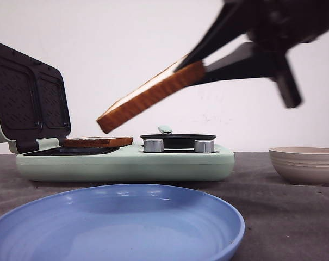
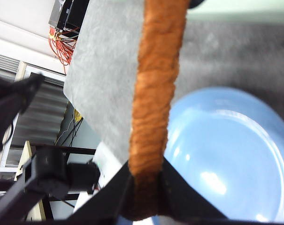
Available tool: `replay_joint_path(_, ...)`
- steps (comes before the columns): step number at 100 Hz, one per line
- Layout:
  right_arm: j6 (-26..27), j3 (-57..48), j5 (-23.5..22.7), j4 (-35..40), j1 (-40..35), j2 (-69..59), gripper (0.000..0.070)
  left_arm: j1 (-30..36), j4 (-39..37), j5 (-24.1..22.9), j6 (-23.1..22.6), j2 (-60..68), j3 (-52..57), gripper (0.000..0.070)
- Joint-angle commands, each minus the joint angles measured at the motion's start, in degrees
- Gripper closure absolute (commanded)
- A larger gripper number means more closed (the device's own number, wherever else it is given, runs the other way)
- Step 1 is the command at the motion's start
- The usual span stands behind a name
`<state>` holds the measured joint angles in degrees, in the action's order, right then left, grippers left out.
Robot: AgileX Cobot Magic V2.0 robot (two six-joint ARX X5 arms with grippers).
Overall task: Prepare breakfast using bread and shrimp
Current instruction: 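Carry the bread with the right gripper over the press plate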
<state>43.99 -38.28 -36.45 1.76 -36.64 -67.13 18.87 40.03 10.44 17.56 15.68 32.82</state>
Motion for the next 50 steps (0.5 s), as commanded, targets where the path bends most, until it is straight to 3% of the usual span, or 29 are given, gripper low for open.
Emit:
replay_joint_path(1, 0.17, -3.74, -0.90, -2.21, -0.28, -4.00, 0.0700, 0.11, -1.03, -0.09, -0.42, -0.02, 0.20, 0.0305)
replay_joint_path(50, 1.57, -30.80, -3.04, -3.21, -0.33, -32.50, 0.0700, 0.11, -1.05, -0.09, -0.85, -0.07, 0.20, 0.0305)
